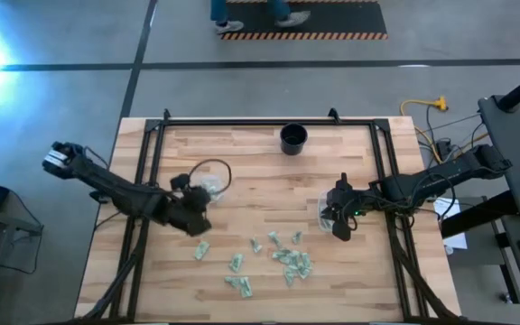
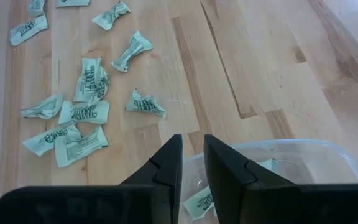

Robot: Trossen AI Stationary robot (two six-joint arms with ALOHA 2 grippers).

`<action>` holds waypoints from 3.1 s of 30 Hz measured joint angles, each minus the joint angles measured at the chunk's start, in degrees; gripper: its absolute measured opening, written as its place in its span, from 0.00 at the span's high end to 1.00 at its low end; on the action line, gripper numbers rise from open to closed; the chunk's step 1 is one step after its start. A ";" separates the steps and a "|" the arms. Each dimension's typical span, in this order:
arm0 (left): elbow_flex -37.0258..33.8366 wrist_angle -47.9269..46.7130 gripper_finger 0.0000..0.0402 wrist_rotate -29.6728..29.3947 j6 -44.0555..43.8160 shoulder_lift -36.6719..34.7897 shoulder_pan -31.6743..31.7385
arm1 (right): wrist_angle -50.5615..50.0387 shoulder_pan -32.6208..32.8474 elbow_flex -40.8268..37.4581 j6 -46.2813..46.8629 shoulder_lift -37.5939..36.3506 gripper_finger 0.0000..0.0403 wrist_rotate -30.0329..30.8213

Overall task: Pick and place items into bin
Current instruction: Put the white sweetener packet into the left transparent bin, then put the white sweetener packet into the right transparent bin

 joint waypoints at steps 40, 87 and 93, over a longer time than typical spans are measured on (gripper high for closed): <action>-1.56 0.77 0.89 3.13 18.04 6.40 12.05 | 4.22 -0.01 0.17 3.38 0.00 0.85 0.00; 3.36 0.77 0.80 10.40 17.49 1.86 11.83 | 10.21 0.58 10.88 -10.18 27.79 0.60 -7.51; 4.54 1.07 0.80 10.40 17.49 1.85 11.83 | 10.31 -0.37 10.88 -10.19 30.17 0.60 -7.52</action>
